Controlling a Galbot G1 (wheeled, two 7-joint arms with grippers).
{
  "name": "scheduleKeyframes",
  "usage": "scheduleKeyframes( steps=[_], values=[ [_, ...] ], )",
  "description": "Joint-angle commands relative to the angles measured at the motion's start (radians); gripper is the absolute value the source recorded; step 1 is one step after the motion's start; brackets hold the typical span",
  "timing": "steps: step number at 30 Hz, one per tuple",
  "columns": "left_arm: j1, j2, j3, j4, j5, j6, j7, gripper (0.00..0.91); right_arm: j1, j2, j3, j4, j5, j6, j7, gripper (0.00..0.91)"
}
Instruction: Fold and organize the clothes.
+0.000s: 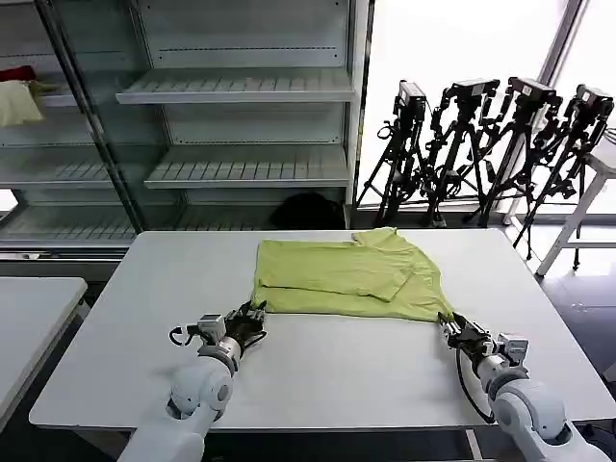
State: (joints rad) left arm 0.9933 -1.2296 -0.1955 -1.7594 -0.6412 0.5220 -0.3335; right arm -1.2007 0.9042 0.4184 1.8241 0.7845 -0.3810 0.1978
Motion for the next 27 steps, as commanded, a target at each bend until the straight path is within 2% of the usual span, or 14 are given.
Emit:
scheduleKeyframes(
  steps=[1, 14, 19, 27],
  values=[
    [0.002, 0.002, 0.001, 0.002, -0.002, -0.002, 0.007, 0.01, 0.004, 0.002, 0.0, -0.014, -0.01, 0.005, -0.002, 0.01],
    [0.001, 0.031, 0.032, -0.047, 0.022, -0.047, -0.015, 0.0, -0.001, -0.015, 0.014, 0.021, -0.009, 0.003, 0.004, 0.0],
    [0.053, 0.087, 0.045, -0.158, 0.013, -0.019, -0.038, 0.0, -0.026, -0.031, 0.02, 0.1, -0.006, -0.044, 0.024, 0.0],
    [0.197, 0.15, 0.021, -0.314, 0.017, 0.012, -0.094, 0.0, -0.143, -0.085, 0.033, 0.278, 0.024, -0.07, 0.03, 0.0]
  ],
)
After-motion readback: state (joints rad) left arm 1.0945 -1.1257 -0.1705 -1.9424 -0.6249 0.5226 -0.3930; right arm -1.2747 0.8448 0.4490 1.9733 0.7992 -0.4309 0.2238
